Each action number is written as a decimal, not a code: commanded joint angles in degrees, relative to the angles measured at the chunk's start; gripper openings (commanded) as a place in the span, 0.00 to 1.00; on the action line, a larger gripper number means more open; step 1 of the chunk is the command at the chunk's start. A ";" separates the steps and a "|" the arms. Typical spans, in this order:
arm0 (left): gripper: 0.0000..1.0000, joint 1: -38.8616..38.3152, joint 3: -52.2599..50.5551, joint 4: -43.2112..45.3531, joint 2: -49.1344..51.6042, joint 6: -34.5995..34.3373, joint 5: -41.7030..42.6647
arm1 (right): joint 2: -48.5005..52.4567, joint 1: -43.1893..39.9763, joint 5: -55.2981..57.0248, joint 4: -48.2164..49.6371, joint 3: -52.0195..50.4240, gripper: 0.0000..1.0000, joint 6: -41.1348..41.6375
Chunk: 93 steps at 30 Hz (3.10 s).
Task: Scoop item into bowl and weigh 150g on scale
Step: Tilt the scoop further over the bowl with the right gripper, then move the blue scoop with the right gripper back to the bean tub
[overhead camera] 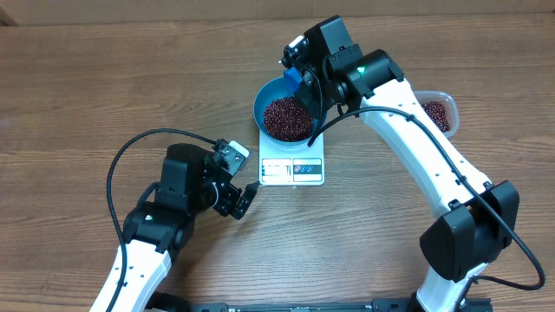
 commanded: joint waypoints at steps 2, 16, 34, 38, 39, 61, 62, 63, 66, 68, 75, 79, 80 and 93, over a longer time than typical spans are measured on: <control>1.00 0.17 -0.28 0.02 -0.55 0.00 0.09 | -2.60 0.07 1.20 0.35 2.19 0.04 -0.59; 0.99 0.17 -0.28 0.02 -0.55 0.00 0.09 | -2.69 1.92 3.13 -0.28 2.19 0.04 -1.20; 1.00 0.17 -0.28 0.04 -0.55 0.00 0.09 | -2.69 1.92 3.13 -0.61 2.19 0.04 -1.20; 0.99 0.17 -0.28 0.02 -0.55 0.00 0.09 | -2.69 1.92 3.13 -0.59 2.19 0.04 -1.20; 1.00 0.17 -0.28 0.02 -0.55 0.00 0.09 | -2.69 1.92 3.10 -0.59 2.19 0.04 -1.20; 1.00 0.17 -0.28 0.02 -0.55 0.00 0.09 | -2.69 1.92 4.61 -0.44 2.19 0.04 -1.25; 1.00 0.17 -0.28 0.02 -0.55 0.00 0.09 | -2.69 1.92 4.61 -0.44 2.19 0.04 -1.22; 1.00 0.17 -0.28 0.02 -0.55 0.00 0.09 | -2.69 1.92 4.57 -0.44 2.19 0.04 -1.20; 1.00 0.17 -0.28 0.02 -0.55 0.00 0.09 | -3.15 1.90 3.50 0.07 2.19 0.04 0.13; 1.00 0.17 -0.28 0.02 -0.55 0.00 0.09 | -4.13 1.53 2.99 0.72 2.23 0.04 1.25; 1.00 0.17 -0.28 0.02 -0.55 0.00 0.09 | -8.52 -3.65 -0.09 0.48 3.56 0.04 2.32; 0.99 0.17 -0.28 0.02 -0.55 0.00 0.09 | -10.32 -9.27 -0.11 -1.07 3.56 0.04 4.79; 1.00 0.17 -0.28 0.02 -0.55 0.00 0.09 | -10.47 -10.93 -0.11 -1.64 3.56 0.04 5.51; 1.00 0.17 -0.28 0.02 -0.55 0.00 0.09 | -10.05 -29.90 1.31 -7.21 -4.39 0.04 13.27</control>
